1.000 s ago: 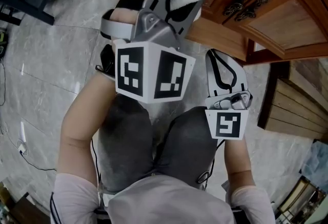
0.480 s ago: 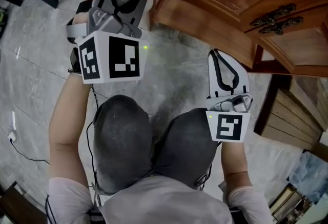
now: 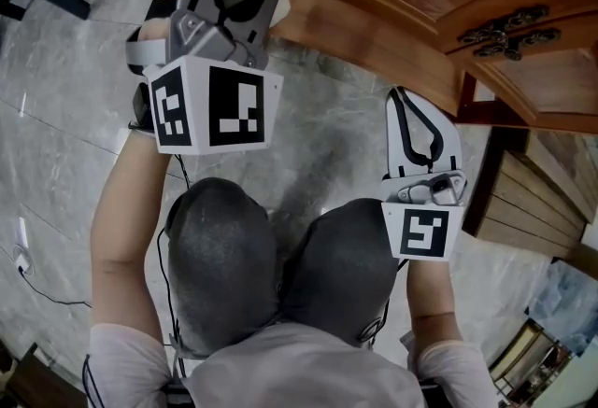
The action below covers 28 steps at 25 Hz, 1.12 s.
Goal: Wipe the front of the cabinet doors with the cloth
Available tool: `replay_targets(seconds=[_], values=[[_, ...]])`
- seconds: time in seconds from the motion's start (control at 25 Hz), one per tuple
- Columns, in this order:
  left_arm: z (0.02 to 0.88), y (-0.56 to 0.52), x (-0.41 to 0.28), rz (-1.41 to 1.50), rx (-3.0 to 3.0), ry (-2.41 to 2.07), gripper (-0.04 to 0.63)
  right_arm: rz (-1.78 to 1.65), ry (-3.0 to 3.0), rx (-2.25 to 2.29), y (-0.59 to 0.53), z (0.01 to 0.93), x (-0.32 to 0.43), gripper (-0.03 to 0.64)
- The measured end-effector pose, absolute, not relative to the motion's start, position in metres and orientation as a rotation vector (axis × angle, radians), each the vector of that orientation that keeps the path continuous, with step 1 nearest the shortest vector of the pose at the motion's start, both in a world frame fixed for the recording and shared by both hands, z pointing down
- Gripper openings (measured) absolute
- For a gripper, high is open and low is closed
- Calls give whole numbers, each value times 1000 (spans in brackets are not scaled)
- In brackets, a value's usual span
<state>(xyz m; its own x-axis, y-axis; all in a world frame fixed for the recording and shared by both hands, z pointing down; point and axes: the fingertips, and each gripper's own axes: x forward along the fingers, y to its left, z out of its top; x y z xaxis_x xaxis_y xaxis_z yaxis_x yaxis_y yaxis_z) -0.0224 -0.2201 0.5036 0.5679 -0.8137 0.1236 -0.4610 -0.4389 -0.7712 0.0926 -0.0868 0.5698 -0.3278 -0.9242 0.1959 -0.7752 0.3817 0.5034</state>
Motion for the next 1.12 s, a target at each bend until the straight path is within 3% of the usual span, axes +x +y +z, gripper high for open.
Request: replay_targets(seconds=[1.12], values=[[515, -177, 102, -590, -2147, 737, 74, -400, -2196, 1572, -76, 582, 148, 43]])
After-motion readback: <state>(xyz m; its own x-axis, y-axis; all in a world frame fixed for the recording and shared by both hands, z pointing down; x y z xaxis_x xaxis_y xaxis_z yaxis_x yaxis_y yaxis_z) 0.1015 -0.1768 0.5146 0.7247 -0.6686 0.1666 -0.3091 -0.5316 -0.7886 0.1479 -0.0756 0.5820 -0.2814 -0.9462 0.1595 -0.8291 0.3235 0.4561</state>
